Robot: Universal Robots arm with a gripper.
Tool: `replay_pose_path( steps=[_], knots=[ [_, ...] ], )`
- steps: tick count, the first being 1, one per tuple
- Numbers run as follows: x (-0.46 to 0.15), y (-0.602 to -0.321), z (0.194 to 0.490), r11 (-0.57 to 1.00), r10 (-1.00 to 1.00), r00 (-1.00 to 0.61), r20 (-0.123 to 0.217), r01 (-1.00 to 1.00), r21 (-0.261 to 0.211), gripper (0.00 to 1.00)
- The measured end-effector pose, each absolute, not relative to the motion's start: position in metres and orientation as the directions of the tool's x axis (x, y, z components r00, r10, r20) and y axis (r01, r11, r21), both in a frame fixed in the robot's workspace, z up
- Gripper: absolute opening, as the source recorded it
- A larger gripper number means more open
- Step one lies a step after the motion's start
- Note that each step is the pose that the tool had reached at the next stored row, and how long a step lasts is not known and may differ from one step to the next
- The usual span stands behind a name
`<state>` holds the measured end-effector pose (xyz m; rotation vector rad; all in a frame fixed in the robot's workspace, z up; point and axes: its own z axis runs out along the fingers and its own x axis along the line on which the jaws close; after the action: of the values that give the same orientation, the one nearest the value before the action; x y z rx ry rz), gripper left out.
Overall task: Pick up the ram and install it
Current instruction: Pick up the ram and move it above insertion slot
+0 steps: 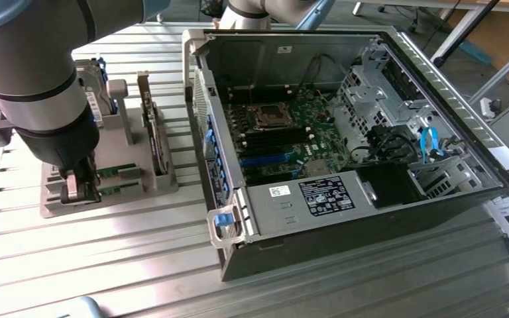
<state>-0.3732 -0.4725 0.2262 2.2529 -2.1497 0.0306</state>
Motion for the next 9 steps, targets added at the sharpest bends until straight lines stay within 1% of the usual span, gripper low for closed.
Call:
replay_pose_path(
  steps=[9],
  knots=[
    [-0.3731, -0.4633, 0.2202, -0.055, -0.998, 0.055, 0.044, -0.998, 0.007, 0.36]
  ],
)
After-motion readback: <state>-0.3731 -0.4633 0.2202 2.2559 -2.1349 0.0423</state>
